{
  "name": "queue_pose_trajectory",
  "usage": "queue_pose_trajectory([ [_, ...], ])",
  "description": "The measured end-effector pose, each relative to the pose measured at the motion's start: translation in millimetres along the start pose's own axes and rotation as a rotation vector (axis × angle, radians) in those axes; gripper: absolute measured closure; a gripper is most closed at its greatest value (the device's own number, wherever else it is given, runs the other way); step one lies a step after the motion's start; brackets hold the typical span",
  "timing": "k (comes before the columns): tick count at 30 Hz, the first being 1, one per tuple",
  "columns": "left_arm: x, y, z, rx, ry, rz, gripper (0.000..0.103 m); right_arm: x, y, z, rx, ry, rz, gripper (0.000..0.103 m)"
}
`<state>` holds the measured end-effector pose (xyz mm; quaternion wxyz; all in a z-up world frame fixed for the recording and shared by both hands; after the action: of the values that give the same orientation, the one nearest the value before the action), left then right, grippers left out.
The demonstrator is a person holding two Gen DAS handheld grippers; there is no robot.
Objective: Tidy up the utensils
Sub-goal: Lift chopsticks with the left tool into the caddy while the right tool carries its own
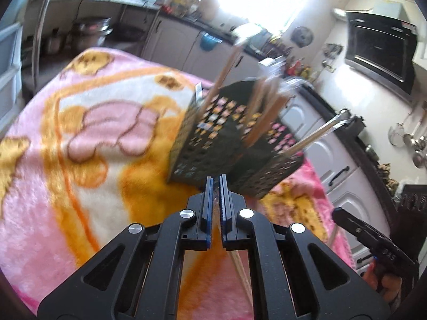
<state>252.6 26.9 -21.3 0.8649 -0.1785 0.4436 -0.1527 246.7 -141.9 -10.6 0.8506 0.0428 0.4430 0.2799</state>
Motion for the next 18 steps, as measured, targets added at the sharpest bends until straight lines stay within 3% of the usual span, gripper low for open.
queue_pose_trajectory([
  [18, -61, -87, 29, 0.188, -0.135, -0.082, 0.101, -55, 13, 34, -0.080, -0.160, -0.038, 0.096],
])
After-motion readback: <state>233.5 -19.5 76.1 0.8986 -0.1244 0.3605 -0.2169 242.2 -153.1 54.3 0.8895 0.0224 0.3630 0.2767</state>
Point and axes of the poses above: each gripper's, at about its wrist camera, not at the fingertips, and x roughly the way its jaws point, y to its left, z to its top, the point moved 8 cm from there along x, roughly the way its jaws point, and after that the axes turned 15 degrees about y, right-handed, at the moved point
